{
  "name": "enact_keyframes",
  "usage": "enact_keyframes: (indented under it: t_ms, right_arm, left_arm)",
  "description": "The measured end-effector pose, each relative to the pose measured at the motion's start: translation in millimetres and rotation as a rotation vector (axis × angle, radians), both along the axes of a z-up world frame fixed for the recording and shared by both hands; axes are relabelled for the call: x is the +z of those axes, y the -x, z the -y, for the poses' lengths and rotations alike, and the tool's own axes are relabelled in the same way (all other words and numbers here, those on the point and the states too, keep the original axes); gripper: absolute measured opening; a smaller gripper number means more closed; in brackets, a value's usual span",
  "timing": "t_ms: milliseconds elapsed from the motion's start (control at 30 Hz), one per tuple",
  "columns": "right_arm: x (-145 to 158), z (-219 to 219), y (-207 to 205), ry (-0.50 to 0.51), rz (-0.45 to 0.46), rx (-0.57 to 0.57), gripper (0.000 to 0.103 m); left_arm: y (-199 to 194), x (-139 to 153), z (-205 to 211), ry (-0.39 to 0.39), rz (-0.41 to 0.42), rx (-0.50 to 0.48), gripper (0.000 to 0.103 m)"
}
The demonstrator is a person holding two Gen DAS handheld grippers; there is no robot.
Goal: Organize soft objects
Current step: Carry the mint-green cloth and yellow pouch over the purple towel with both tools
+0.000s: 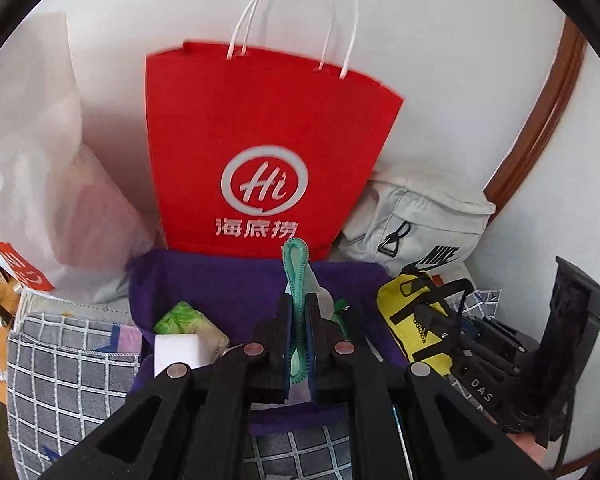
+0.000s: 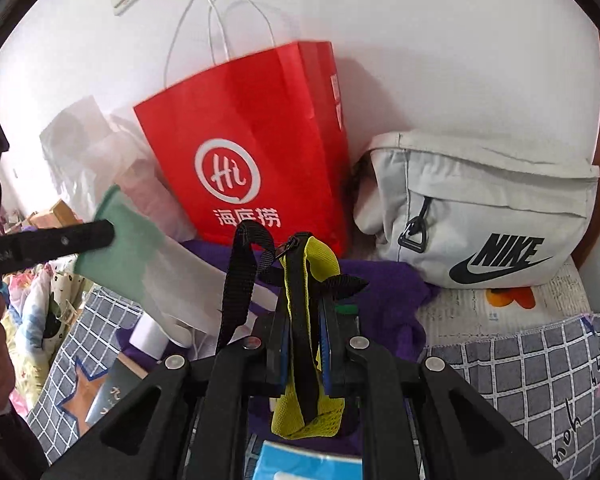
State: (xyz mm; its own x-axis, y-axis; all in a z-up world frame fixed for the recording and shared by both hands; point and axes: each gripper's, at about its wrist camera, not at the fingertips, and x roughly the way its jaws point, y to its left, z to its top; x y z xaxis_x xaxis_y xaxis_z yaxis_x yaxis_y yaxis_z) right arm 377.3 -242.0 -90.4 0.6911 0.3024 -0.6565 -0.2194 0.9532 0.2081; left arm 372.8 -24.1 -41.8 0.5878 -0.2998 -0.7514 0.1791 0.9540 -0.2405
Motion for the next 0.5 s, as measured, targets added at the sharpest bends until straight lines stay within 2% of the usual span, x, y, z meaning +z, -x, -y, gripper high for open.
enact_keyframes:
  t_ms: [133, 333, 500]
  right_arm:
    - [-21.4, -0.4, -12.6, 0.011, -0.042, 0.003, 0.012]
    - [-42.8, -3.8, -26.6, 0.050, -0.093, 0.010, 0.012]
    - [-50.5, 0.9, -29.8, 0.099, -0.102, -0.019, 0.012]
  left_arm:
    - [-15.2, -26.6, 0.6, -0.053, -0.029, 0.019, 0.006]
    - [-33.1, -61.5, -2.8, -0.086, -0.091, 0.026, 0.006]
    - [-37.5, -78.3, -2.9, -0.066, -0.122, 0.001, 0.006]
